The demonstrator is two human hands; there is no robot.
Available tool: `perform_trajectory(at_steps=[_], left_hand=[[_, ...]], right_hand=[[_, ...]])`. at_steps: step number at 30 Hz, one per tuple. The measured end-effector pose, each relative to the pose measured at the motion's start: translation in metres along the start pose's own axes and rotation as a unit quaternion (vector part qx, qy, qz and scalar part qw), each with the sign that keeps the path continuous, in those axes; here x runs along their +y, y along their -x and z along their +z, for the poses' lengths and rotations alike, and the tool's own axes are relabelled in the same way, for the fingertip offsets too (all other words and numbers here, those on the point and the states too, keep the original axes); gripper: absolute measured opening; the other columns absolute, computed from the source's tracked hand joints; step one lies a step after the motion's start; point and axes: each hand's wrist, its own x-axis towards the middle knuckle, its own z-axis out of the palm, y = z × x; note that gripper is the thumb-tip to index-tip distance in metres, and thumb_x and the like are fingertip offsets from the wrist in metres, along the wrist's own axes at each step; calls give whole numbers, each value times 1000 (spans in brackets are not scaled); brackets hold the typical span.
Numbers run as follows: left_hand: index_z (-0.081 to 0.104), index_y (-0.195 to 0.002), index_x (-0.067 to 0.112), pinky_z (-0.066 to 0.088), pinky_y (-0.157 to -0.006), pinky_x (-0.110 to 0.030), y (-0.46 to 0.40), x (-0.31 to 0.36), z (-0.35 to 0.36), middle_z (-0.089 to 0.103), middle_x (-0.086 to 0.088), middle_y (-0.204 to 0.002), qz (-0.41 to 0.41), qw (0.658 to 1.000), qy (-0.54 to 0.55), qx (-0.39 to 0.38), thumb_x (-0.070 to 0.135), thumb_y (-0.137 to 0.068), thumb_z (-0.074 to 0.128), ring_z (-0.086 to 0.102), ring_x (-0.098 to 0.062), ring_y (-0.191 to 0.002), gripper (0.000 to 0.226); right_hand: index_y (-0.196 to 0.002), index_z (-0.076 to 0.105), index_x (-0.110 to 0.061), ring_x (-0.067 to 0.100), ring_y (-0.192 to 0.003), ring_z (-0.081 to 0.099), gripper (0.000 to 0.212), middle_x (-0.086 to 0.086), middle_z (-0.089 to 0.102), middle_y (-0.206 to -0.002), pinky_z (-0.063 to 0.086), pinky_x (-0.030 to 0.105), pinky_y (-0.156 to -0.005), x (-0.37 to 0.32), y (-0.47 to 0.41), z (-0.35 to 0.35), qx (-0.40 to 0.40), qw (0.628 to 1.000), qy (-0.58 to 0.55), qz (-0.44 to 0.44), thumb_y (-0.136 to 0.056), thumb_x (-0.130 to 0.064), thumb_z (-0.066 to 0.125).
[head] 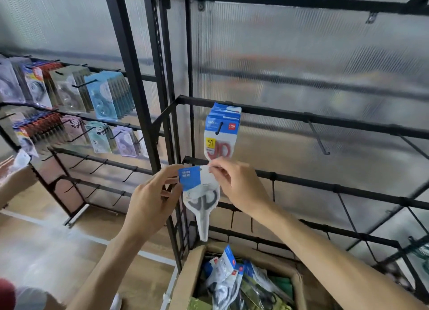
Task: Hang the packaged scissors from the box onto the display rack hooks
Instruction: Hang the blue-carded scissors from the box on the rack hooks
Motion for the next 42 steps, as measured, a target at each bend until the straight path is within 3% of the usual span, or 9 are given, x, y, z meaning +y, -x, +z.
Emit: perform_trajectory(at_steps=[4,10,12,16,22,27,31,39,42], left_hand=[[53,-134,27,61,-69,-30,-2,-6,-10,64,12,-123,-8,1000,-21,10,24,-94,61,69,-7,-95,41],[54,-135,26,37,-79,1,0,-3,-9,61,16,-121,-12,999,-40,-22,20,-93,65,59,10,-89,44],[53,-135,27,40,-89,-5,0,-4,-8,61,14,-125,1,998,-39,-40,19,-93,65,59,12,-90,45],[50,-138,29,43,-100,-22,-1,-7,-5,58,15,-133,21,998,-42,-52,18,-93,65,54,0,-121,48],[49,-140,29,44,-107,-30,-1,-11,-1,55,14,-139,34,996,-53,-67,24,-95,63,46,-3,-133,48],[49,-140,30,43,-110,-33,5,-14,1,53,15,-140,34,995,-60,-75,27,-96,59,42,-2,-137,46],[49,-139,31,43,-108,-32,10,-15,5,53,18,-138,34,994,-66,-83,24,-93,65,43,-3,-137,49],[47,-140,35,33,-107,-17,7,-11,30,47,24,-139,54,988,-59,-130,21,-93,64,39,7,-131,52],[45,-141,37,33,-108,-19,4,-12,44,46,24,-141,56,985,-58,-151,25,-93,63,38,5,-134,52]], right_hand=[[-109,67,-10,-5,-77,58,18,-4,67,-98,46,6,-62,3,-35,-22,38,998,-9,48,-100,-23,58],[-101,70,-11,12,-83,63,15,1,71,-95,53,25,-69,20,-70,-32,38,989,33,138,-99,-19,58],[-99,71,-10,13,-82,62,16,2,71,-93,52,27,-70,23,-77,-32,38,987,45,152,-98,-17,57],[-93,68,-10,16,-80,62,17,3,68,-88,43,20,-59,35,-95,-29,25,983,88,161,-100,-17,54],[-83,60,-11,26,-79,60,21,7,64,-81,52,38,-64,51,-109,-22,30,975,138,173,-100,-20,52],[-99,59,-15,14,-80,62,24,-3,64,-92,54,28,-62,57,-102,-20,34,972,147,180,-94,-38,66],[-109,56,-15,9,-80,57,37,-10,54,-97,38,16,-53,60,-82,-23,9,965,131,229,-90,-44,70],[-123,47,-13,8,-67,52,46,1,61,-97,39,16,-53,54,-26,-17,-101,948,253,163,-94,-45,63],[-133,44,-12,13,-78,60,56,4,64,-111,51,22,-61,57,-5,-16,-125,939,293,131,-95,-50,58]])
